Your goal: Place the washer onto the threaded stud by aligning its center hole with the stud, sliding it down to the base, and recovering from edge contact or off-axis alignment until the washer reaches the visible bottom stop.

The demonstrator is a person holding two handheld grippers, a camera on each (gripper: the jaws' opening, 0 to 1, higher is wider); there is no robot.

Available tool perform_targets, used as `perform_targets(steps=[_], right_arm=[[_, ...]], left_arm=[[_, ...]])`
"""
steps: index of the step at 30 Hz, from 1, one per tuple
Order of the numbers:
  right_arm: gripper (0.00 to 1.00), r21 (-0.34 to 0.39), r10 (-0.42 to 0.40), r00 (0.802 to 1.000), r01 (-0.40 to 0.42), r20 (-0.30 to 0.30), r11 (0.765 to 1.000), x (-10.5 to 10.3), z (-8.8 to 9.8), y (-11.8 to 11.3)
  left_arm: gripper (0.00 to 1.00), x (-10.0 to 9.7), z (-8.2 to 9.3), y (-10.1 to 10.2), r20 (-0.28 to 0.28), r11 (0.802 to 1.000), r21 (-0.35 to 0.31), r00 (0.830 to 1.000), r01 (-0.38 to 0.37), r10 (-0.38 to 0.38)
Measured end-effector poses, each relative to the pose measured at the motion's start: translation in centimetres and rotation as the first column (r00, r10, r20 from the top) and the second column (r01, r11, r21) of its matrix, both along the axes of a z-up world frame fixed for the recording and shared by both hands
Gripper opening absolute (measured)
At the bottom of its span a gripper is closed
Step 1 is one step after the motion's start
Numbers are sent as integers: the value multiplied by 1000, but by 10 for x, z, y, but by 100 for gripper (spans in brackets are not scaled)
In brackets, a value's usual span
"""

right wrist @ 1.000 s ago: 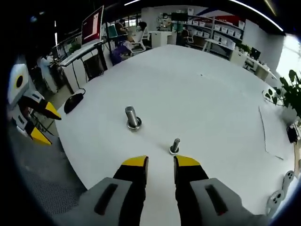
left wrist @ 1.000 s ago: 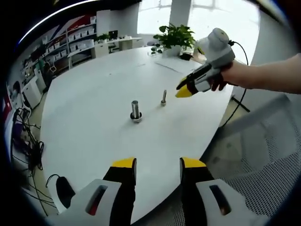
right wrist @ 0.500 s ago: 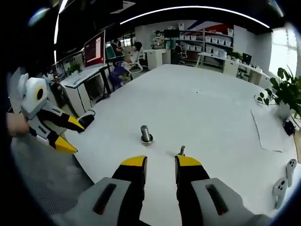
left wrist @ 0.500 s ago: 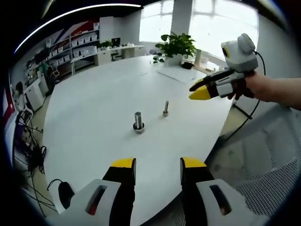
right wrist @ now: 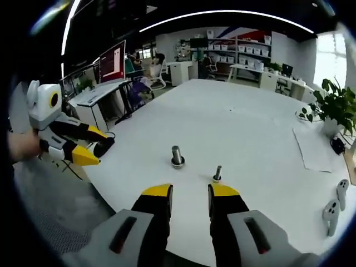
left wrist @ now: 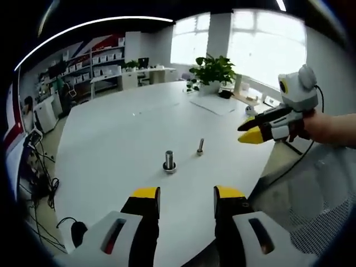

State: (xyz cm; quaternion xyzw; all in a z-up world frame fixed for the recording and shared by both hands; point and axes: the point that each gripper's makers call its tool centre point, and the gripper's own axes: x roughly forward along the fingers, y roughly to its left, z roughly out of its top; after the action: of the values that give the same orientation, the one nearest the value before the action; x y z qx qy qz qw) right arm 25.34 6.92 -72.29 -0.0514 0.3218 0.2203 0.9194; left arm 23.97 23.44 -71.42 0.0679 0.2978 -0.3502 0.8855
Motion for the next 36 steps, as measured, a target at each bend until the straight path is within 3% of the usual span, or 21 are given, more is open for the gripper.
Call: perform_targets(steps=[9, 14, 27, 36], right_arm=[[29, 23, -27, 999, 27, 21, 999, -7, 13, -1], [29, 9, -22, 1000, 22, 2, 1000, -7, 1, -1], [31, -22, 1, 999, 0, 48, 1000, -2, 1, 2], [34, 12, -28, 999, 28, 36, 1000, 1, -3, -1]], left_arm=[[37, 6, 6, 3, 26, 1000, -9, 999, -20, 21], [37, 8, 11, 5, 45, 999, -29, 998, -38, 39], [36, 11, 15, 8, 79, 998, -30, 995, -51, 54], [36, 11, 16, 8, 89, 998, -26, 995, -49, 51]])
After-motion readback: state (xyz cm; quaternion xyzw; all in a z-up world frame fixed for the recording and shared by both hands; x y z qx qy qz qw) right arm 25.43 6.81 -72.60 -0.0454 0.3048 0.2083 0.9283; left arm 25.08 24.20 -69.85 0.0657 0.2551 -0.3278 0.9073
